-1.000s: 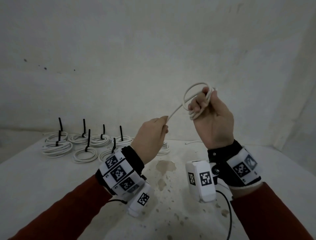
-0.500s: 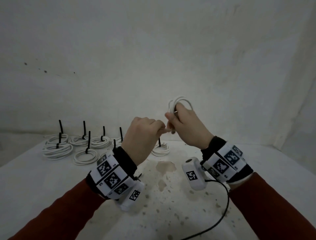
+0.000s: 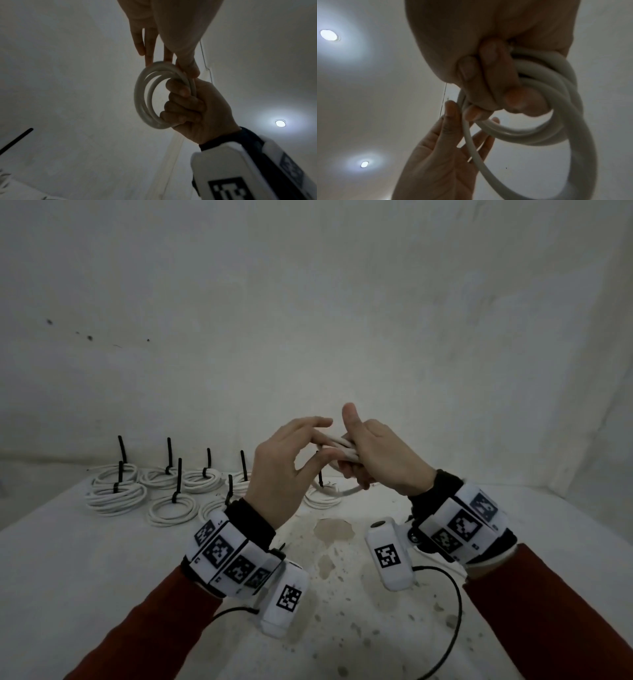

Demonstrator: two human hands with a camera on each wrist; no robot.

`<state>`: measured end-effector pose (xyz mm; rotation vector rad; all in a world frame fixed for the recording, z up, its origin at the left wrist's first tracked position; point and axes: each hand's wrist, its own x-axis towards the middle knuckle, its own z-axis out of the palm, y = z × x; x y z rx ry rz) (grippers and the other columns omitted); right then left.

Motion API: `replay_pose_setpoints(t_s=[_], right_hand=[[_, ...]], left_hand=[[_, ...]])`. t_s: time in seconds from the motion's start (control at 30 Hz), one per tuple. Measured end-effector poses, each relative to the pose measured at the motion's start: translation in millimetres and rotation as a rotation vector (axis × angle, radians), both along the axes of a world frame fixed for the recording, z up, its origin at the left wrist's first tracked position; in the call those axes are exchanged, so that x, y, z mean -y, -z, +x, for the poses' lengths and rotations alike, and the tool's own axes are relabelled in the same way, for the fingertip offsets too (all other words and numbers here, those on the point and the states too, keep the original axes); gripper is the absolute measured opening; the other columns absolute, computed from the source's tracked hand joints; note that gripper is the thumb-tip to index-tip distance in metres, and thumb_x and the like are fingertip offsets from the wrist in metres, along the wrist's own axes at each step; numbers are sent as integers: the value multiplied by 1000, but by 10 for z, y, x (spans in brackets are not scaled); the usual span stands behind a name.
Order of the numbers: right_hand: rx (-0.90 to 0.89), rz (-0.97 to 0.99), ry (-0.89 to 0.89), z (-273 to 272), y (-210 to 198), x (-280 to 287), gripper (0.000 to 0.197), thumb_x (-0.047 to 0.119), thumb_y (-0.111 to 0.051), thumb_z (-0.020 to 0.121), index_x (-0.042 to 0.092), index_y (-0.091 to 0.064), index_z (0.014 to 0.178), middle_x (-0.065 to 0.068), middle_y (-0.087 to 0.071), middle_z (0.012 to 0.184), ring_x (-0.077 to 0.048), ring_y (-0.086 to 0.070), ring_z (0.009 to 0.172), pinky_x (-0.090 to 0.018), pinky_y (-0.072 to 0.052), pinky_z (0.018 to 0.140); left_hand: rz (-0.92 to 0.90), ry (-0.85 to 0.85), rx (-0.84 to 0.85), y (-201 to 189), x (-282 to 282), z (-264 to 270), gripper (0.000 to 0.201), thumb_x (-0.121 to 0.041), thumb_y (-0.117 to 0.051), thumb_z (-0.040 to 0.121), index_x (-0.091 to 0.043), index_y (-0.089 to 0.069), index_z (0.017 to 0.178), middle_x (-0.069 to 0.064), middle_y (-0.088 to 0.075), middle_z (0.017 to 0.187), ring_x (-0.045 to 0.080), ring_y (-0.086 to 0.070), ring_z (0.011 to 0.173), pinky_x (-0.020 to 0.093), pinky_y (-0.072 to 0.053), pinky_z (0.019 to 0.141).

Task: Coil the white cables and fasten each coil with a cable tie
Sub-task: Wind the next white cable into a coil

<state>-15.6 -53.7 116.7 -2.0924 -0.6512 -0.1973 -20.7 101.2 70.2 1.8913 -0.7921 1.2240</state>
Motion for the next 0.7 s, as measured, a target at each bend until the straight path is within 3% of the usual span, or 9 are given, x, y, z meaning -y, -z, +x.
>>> replay_pose_setpoints(t_s=[0.07,0.2,0.27,0.33,0.4,0.43,0.57,0.63,0.7], right_hand=[[-15,83,13,-17,-5,-17,80,55,-17,100,9,-56,48,1,-49,40,-12,-44,35,-26,-41,44],[115,203,161,-56,34,-80,78,46,-23,103,-6,-60,59,-1,-48,35,-12,-45,32,-23,-38,45],[196,306,252,-31,57,-109,62,41,-29,103,2,-57,64,-4,-51,43,-12,-47,34,-22,-38,42],[250,412,308,11,80,-157,45,42,-32,102,10,-48,74,-7,-53,55,-16,-49,40,-29,-41,42],[273,438,321,37,117,-204,40,45,-34,100,14,-44,79,-7,-53,55,-20,-49,44,-38,-45,47],[262,452,309,35,139,-221,36,45,-37,100,15,-44,81,-5,-53,52,-19,-49,43,-38,-46,47],[212,569,269,-69,260,-218,30,41,-51,96,12,-50,88,-4,-55,48,-13,-47,40,-29,-44,41],[128,606,192,-70,346,-175,38,41,-51,96,4,-56,90,-15,-57,53,-20,-55,46,-37,-51,49],[-52,662,-11,-63,402,-141,49,44,-46,95,-3,-59,97,-18,-60,60,-30,-60,57,-42,-54,59]], left_hand=[[-52,39,-55,16,41,-7,14,-21,-61,90,-8,-62,88,-4,-67,106,5,-62,96,12,-44,86],[-159,52,-95,30,121,11,23,-32,-48,94,-11,-57,90,-1,-65,80,8,-60,71,19,-46,65],[-223,104,-155,13,181,-18,14,-30,-46,96,-20,-51,89,-2,-60,73,9,-59,61,22,-46,56],[-305,166,-229,3,258,-43,11,-27,-41,99,-26,-44,88,-3,-56,71,14,-59,55,29,-49,51],[-379,151,-255,-9,321,-29,16,-27,-35,100,-27,-42,86,-1,-51,65,16,-50,48,31,-44,45],[-400,121,-250,-18,340,-11,18,-28,-33,101,-28,-41,84,0,-49,62,16,-46,45,30,-41,43],[-414,-1,-180,-43,292,58,20,-31,-34,100,-25,-41,82,-7,-42,58,8,-38,47,25,-35,47],[-446,-31,-189,-44,223,105,21,-30,-36,101,-28,-41,81,-8,-42,57,7,-40,48,25,-36,50],[-452,-47,-204,-28,173,133,22,-28,-38,101,-30,-41,80,-8,-44,56,7,-43,50,26,-38,52]])
